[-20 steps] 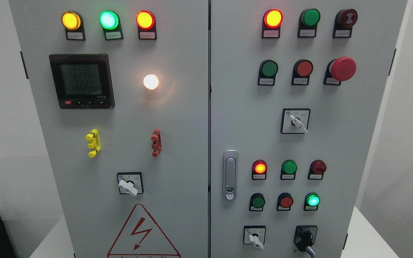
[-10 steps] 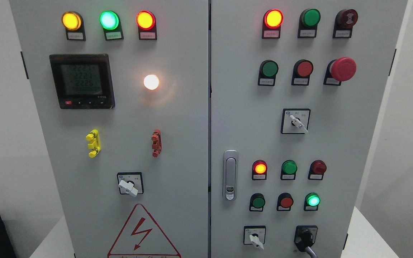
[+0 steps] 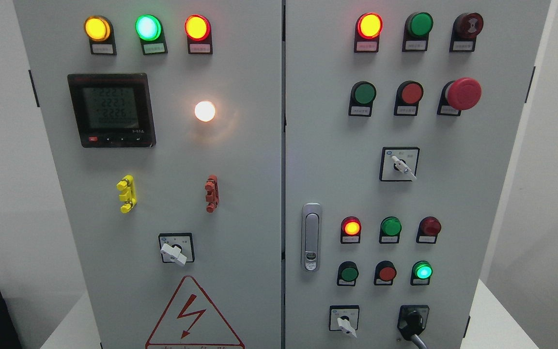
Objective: Trip black knob to open circuit
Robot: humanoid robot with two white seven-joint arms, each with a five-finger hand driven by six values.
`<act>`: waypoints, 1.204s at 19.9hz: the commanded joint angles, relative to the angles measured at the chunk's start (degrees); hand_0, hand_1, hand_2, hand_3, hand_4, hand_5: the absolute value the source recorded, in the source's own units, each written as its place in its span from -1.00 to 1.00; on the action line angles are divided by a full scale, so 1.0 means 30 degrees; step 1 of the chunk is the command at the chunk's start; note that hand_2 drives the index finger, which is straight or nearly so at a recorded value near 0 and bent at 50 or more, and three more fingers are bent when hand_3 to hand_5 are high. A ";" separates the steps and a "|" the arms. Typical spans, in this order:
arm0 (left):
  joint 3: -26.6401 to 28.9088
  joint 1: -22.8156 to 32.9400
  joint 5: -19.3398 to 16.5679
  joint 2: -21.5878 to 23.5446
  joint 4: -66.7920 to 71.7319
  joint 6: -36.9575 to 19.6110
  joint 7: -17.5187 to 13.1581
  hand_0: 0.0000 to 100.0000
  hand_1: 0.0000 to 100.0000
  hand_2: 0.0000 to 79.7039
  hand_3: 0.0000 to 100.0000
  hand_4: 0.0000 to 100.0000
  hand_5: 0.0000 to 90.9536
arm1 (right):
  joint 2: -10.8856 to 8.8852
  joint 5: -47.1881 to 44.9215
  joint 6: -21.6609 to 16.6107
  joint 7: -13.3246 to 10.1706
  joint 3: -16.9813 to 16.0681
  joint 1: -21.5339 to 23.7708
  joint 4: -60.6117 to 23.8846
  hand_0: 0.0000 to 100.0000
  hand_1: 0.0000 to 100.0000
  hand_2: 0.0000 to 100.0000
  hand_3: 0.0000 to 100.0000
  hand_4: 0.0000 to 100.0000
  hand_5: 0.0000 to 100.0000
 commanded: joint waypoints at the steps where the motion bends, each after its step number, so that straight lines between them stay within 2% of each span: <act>1: -0.0007 -0.0001 0.0000 0.0000 -0.0478 -0.0006 0.0002 -0.76 -0.22 -1.00 -1.00 -1.00 -1.00 | -0.0499 -0.0027 0.0098 -0.0060 -0.0629 -0.0098 0.0313 -1.00 -1.00 -1.00 1.00 1.00 1.00; 24: -0.0008 -0.0001 0.0000 0.0000 -0.0478 -0.0006 0.0002 -0.76 -0.22 -1.00 -1.00 -1.00 -1.00 | -0.0558 -0.0086 0.0068 -0.0060 -0.1097 -0.0039 0.0342 -1.00 -1.00 -0.99 1.00 1.00 1.00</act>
